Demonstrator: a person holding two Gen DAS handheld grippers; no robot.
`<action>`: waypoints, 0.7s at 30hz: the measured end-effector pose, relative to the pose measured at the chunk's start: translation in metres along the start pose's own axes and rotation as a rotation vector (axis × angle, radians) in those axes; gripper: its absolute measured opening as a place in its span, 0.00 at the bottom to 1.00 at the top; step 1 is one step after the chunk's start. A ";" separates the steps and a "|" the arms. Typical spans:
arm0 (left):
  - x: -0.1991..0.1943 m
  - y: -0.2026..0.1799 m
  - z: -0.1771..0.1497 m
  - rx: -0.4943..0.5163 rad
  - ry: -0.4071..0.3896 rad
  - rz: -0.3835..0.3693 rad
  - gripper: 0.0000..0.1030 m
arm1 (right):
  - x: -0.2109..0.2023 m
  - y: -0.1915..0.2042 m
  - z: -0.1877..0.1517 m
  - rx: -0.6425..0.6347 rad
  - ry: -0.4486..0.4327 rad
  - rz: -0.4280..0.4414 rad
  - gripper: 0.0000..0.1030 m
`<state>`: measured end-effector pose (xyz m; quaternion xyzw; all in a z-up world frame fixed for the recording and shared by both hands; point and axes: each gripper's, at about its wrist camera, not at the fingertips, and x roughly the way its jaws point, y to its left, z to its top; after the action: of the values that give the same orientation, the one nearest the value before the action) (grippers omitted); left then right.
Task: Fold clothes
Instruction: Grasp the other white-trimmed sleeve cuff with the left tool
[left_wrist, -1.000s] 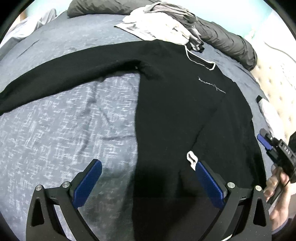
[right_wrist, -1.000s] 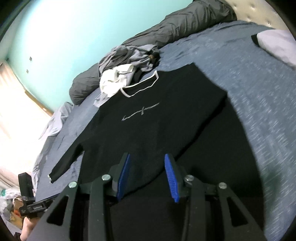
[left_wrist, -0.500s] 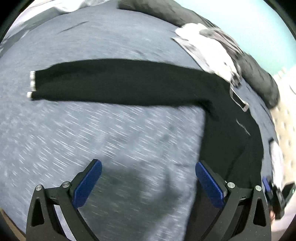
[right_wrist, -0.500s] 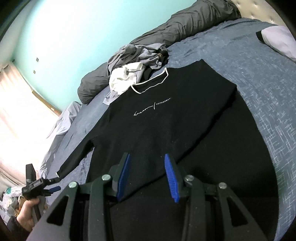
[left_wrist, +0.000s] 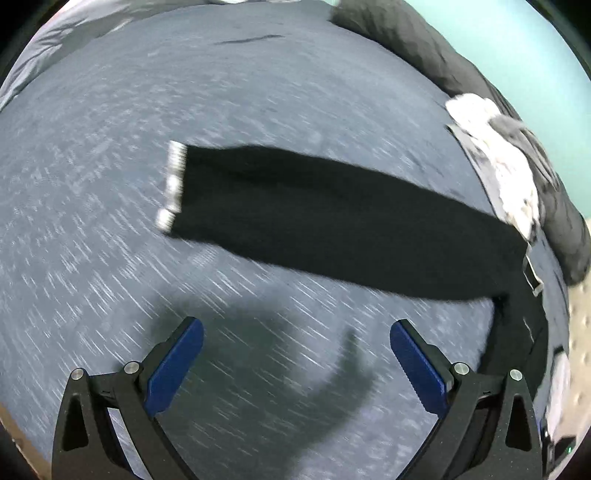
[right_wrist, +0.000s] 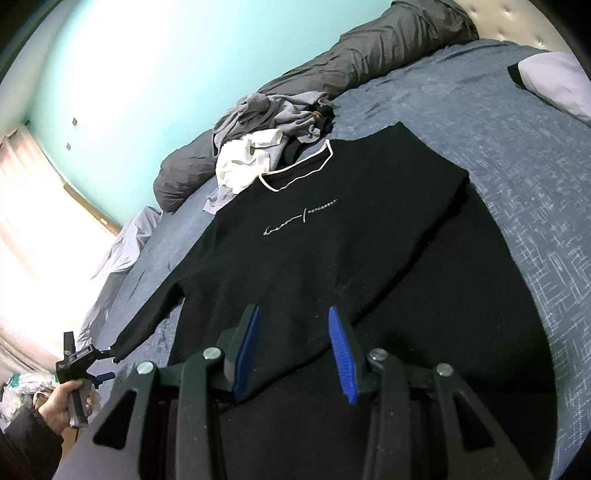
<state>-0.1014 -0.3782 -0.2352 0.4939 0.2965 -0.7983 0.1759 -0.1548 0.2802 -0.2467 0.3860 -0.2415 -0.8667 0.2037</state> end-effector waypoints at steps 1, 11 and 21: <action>0.001 0.006 0.004 -0.015 -0.006 -0.002 1.00 | 0.001 -0.001 0.000 -0.001 0.002 -0.002 0.38; 0.012 0.043 0.029 -0.124 -0.068 -0.019 0.99 | 0.012 -0.003 -0.004 -0.009 0.030 -0.023 0.38; 0.018 0.046 0.039 -0.109 -0.096 -0.011 0.73 | 0.014 -0.003 -0.006 -0.009 0.031 -0.027 0.38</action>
<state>-0.1098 -0.4381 -0.2524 0.4430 0.3336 -0.8046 0.2124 -0.1594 0.2734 -0.2596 0.4019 -0.2293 -0.8643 0.1974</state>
